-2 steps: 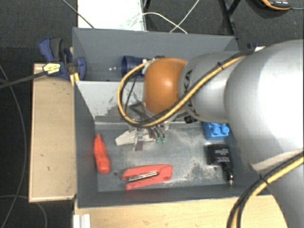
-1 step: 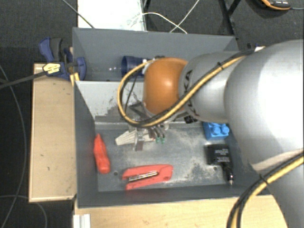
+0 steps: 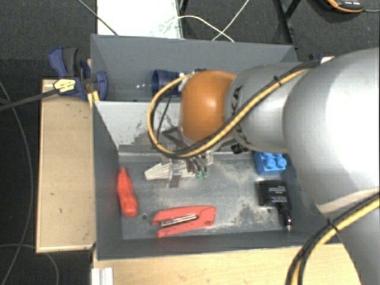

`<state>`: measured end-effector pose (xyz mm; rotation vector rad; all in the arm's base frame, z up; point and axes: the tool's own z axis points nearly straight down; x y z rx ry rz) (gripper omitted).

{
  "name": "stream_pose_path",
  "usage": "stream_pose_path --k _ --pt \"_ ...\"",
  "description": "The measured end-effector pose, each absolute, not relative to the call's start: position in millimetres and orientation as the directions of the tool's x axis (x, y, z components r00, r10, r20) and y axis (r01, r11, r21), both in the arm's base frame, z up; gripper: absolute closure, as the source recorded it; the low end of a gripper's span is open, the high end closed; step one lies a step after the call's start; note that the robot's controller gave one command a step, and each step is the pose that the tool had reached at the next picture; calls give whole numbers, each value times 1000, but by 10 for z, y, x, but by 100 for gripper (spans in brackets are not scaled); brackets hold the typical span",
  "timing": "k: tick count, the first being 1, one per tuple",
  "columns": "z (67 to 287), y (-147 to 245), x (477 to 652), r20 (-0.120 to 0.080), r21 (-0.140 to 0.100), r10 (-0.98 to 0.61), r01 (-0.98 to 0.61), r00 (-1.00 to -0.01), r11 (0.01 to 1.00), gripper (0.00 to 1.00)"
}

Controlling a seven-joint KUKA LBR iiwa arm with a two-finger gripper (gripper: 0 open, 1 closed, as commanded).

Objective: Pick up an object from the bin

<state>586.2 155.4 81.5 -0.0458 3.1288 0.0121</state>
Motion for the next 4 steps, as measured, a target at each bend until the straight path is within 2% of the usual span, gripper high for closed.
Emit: stream_pose_path --k 4 --pt "1422 1547 5857 -13 9 -24 -24 -1000 1000 100"
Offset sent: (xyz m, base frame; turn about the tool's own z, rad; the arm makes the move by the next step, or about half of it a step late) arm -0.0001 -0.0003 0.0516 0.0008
